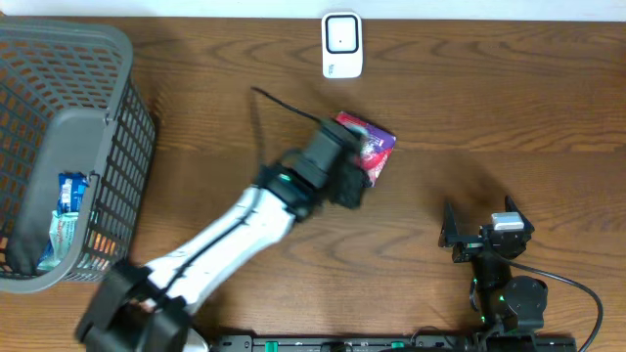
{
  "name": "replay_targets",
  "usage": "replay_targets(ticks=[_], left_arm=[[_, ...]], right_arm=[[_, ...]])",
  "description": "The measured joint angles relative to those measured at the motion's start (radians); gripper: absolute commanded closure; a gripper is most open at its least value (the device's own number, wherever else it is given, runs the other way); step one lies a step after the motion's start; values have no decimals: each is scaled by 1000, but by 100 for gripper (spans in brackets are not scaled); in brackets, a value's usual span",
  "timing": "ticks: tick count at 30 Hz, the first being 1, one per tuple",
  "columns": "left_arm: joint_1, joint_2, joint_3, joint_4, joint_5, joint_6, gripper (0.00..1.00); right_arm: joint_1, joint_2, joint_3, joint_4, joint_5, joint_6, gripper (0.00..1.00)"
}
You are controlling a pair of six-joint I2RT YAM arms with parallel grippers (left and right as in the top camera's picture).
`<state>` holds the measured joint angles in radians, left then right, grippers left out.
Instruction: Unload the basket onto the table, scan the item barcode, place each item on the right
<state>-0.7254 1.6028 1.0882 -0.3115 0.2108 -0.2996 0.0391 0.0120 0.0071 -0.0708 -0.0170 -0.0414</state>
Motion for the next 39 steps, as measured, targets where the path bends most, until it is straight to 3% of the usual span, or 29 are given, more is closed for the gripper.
replay_targets(ticks=[4,6,8,9,32,39], left_arm=[[-69,85,0,1,-64,-15,57],[-76,126,0,3,-84,-63,68],[-75,165,0,23,-99,-101,91],[-75,182,0,35,-111,-115,92],[-49,261,-1,443,-237,-238,93],[-13,261,-1,463,-168,-255,93]], right_arm=[[0,0,0,0,0,0,1],[0,0,0,0,0,0,1],[0,0,0,0,0,0,1],[0,0,0,0,0,0,1],[0,0,0,0,0,0,1],[0,0,0,0,0,0,1]])
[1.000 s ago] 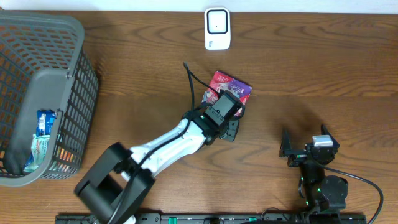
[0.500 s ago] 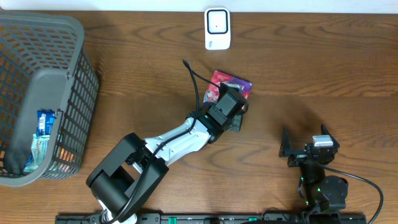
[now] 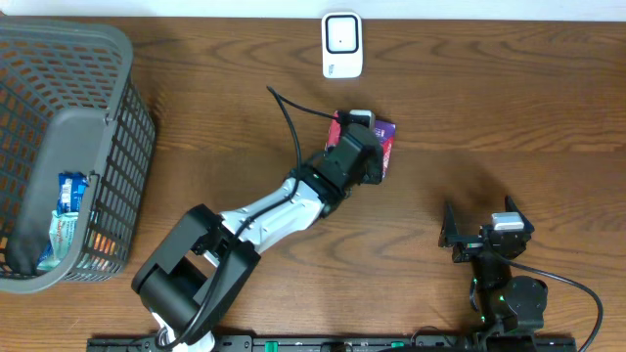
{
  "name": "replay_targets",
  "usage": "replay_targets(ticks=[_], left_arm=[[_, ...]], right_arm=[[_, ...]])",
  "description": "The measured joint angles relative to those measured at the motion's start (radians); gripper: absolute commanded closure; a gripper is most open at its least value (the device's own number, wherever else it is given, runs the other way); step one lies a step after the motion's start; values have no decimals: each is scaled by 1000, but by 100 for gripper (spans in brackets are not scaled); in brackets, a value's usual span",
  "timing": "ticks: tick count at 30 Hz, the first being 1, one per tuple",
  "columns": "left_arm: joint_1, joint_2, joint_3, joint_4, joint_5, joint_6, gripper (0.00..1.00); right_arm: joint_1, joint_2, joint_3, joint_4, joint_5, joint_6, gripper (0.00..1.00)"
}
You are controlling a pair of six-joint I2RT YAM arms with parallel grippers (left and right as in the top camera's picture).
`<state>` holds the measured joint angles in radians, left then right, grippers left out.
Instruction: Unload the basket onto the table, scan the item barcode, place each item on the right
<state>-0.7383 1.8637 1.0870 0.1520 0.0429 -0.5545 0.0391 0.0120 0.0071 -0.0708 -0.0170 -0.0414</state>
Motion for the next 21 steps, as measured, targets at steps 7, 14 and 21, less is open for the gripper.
replay_targets(ticks=[7,14,21], left_arm=[[17,-39,1,-261,121,-83,92],[3,18,1,-235,146,-130,92],[5,129,1,-70,154,-154,93]], right_arm=[[0,0,0,0,0,0,1],[0,0,0,0,0,0,1],[0,0,0,0,0,0,1]])
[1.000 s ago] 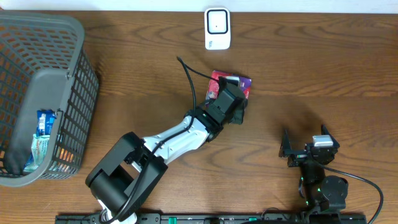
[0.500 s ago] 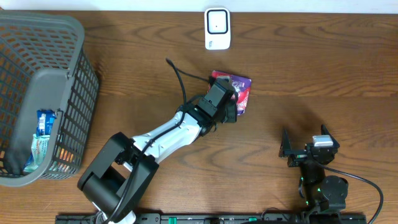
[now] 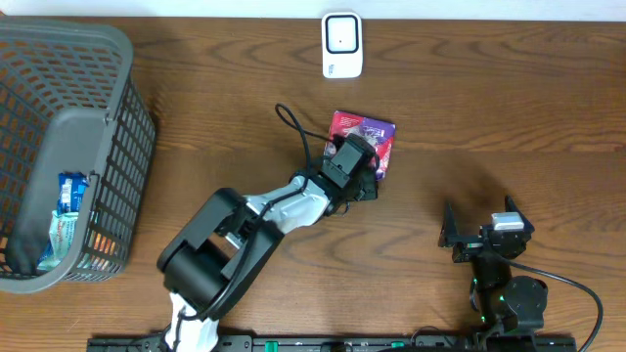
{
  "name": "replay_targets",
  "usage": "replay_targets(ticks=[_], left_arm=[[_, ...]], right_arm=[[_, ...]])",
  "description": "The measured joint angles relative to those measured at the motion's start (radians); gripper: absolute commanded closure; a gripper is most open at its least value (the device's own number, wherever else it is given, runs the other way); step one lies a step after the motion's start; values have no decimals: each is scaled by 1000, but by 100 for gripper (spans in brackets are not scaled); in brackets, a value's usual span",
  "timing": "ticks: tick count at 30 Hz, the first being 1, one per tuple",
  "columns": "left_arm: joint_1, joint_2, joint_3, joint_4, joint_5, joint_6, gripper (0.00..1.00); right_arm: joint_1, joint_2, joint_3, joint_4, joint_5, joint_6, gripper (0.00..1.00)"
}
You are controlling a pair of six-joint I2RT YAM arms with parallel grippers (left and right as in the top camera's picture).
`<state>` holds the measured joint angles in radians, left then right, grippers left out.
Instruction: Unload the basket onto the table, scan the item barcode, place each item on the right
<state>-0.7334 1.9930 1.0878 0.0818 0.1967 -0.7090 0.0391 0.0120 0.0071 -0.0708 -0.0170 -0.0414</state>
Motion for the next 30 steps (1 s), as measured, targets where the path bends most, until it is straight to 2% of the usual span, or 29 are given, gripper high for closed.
replay_targets(ticks=[9,19,20,22,24,26,27,29,30], left_arm=[[43,2,0,169,4,2,93],[99,-49,0,132,84,2,92],[103,-73,0,113,91,2,85],[109,-138,0,64,103,4,57],[111,-210,0,3,113,24,43],[111,-291,0,-60,118,48,21],[111,-330,0,-86,120,64,15],[118,-411,0,-135,124,110,13],[132,-469,0,-160,126,143,1]], right_arm=[[0,0,0,0,0,0,1],[0,0,0,0,0,0,1],[0,0,0,0,0,0,1],[0,0,0,0,0,0,1],[0,0,0,0,0,0,1],[0,0,0,0,0,0,1],[0,0,0,0,0,0,1],[0,0,0,0,0,0,1],[0,0,0,0,0,0,1]])
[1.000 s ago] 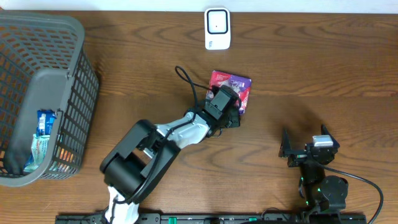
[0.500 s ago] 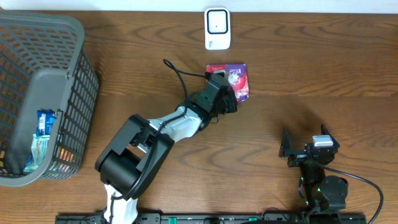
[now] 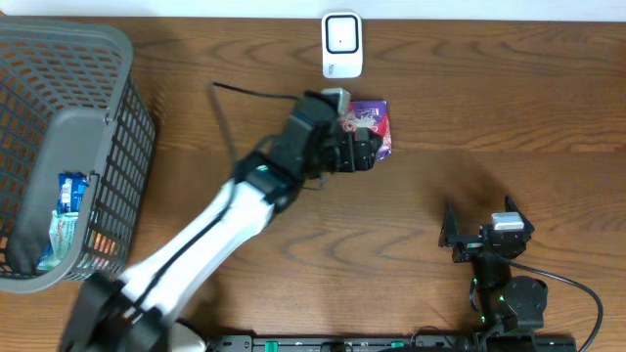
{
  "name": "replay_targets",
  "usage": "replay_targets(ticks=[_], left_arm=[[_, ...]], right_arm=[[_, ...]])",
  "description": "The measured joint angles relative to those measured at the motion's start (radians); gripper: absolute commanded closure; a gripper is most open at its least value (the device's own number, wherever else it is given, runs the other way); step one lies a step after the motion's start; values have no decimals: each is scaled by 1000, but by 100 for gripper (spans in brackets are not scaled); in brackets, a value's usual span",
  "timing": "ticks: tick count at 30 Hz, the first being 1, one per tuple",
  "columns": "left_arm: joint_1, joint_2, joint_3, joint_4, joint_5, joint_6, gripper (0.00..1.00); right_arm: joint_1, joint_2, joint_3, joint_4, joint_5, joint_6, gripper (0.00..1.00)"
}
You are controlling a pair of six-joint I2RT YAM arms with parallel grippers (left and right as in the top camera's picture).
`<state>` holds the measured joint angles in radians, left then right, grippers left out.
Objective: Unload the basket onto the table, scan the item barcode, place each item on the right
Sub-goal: 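Release the package and move the left gripper back to the basket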
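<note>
The purple snack packet [image 3: 373,121] is just below the white barcode scanner [image 3: 342,44] at the back of the table. My left gripper [image 3: 358,149] reaches in from the lower left and is shut on the packet's near edge, covering its lower left part. No barcode shows on the packet from above. Parked near the front right of the table, my right gripper [image 3: 476,227] stands open with nothing in it.
A grey mesh basket [image 3: 70,125] fills the left side and holds a blue and white packet [image 3: 67,193] among other goods. The left arm's black cable [image 3: 249,93] loops over the table behind the arm.
My left arm has stretched out and swung its wrist. The gripper and purple packet now sit slightly farther back, closer to the scanner. The right arm has not moved.
My left gripper was on the purple packet's near left corner in mid-table. Then the arm folded and the gripper sat over the packet, then at its near edge. Now the packet is held nearer the scanner. My right gripper stayed parked throughout.
</note>
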<state>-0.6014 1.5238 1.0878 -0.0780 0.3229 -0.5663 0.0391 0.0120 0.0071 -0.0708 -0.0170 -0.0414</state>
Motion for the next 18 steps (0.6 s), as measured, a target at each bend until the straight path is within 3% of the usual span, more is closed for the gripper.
replay_targets(ticks=[5,11,18], left_arm=[[166,-217,0,-90,13,90,2],[597,-421,0,-99,3,127,2],[1009,-484,0,-109,-7,177,2]], right_arm=[[0,0,0,0,0,0,1],[0,0,0,0,2,0,1],[0,0,0,0,3,0,1]])
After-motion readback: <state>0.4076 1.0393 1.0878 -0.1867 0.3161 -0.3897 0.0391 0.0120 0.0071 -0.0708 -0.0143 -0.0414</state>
